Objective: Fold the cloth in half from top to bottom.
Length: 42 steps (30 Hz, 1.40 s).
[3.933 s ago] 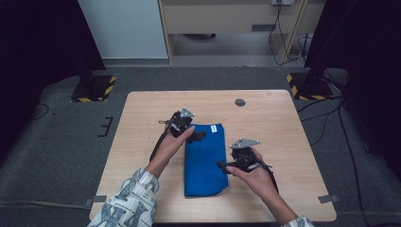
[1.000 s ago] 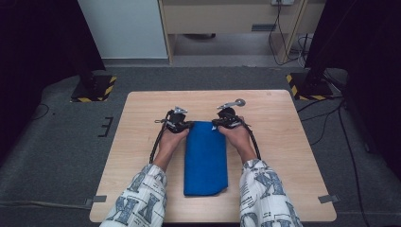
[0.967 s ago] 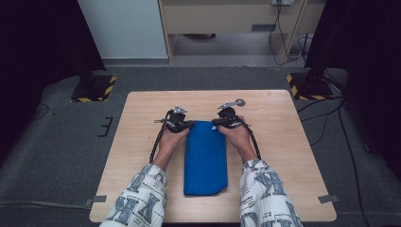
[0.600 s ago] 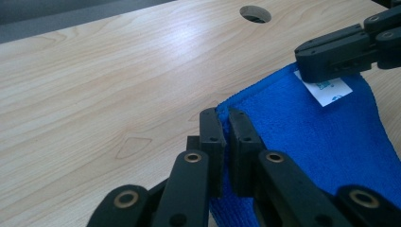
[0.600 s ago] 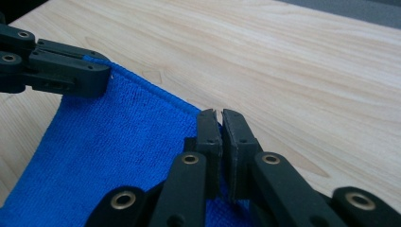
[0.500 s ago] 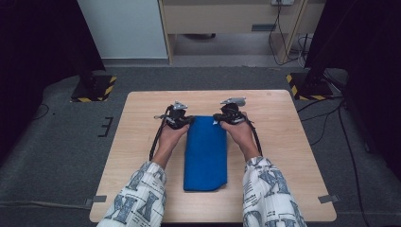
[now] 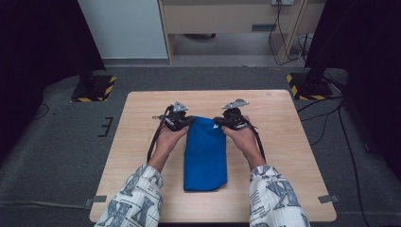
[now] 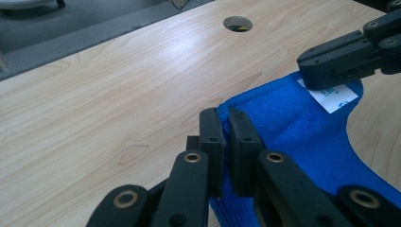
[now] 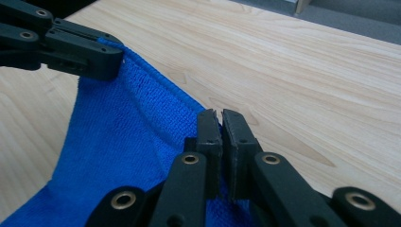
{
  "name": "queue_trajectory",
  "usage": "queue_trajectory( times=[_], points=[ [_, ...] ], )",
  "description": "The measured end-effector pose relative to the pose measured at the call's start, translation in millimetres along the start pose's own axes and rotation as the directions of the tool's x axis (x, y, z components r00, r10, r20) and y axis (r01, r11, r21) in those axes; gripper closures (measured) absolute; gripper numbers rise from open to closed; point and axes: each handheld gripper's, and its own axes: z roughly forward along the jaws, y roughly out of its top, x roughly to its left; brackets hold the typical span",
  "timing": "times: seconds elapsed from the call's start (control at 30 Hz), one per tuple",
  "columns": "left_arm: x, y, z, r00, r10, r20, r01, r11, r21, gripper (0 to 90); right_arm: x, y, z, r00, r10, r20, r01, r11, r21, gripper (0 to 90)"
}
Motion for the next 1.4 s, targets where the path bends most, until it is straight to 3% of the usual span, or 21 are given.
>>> queue_trajectory(
  times=[0.37, 0.77, 1.17, 1.4],
  points=[
    [-1.6, -12.9, -9.6, 0.9997, 0.007, 0.024, -0.006, 0.9996, -0.026, 84.8, 16.6, -8.0, -9.4, 0.9993, -0.026, -0.025, 0.026, 1.000, -0.007, 86.6],
    [-10.8, -9.8, -26.9, 0.9984, 0.038, 0.041, -0.035, 0.9977, -0.058, 83.8, 32.4, -8.9, -39.2, 0.9972, -0.061, -0.044, 0.059, 0.998, -0.034, 86.5],
    [-28.9, -24.8, -49.1, 0.9934, 0.088, 0.073, -0.084, 0.9947, -0.059, 83.7, 46.4, -25.3, -53.5, 0.9913, -0.099, -0.086, 0.098, 0.995, -0.023, 86.4],
    [-37.9, -31.8, -60.2, 0.9907, 0.099, 0.093, -0.092, 0.9927, -0.078, 83.6, 54.3, -35.9, -61.0, 0.9872, -0.114, -0.111, 0.112, 0.993, -0.026, 86.4]
  ],
)
